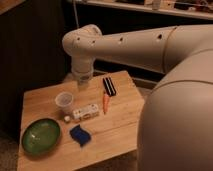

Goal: Place the bottle in the ceramic bowl

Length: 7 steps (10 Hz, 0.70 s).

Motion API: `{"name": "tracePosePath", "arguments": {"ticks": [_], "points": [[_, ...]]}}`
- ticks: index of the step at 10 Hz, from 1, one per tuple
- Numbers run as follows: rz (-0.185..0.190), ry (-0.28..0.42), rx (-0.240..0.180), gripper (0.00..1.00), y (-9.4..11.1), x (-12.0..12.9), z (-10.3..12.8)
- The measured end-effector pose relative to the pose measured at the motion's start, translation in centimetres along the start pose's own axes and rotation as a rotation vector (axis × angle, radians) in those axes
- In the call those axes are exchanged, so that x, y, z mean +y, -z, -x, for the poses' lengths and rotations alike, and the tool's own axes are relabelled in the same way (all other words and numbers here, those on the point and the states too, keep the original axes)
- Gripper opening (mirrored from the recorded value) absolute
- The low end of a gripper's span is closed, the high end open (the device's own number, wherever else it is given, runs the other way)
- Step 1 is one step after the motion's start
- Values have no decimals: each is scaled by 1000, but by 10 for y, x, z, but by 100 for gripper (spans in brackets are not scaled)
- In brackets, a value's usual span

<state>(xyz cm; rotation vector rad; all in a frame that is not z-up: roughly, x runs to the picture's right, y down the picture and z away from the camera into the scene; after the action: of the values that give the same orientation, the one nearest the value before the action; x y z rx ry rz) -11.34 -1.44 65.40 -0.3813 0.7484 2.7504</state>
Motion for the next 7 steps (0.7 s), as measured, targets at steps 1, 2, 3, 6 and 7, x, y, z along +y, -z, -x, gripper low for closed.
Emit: {"name": "tracePosePath", "arguments": {"ticks": [1,2,3,6,7], "points": [[0,0,0,14,0,0,0],[0,0,0,14,0,0,0],[0,-1,0,14,0,0,0],[-7,18,22,14,-6,-2,0],[-13,18,54,14,-17,-7,4]]}}
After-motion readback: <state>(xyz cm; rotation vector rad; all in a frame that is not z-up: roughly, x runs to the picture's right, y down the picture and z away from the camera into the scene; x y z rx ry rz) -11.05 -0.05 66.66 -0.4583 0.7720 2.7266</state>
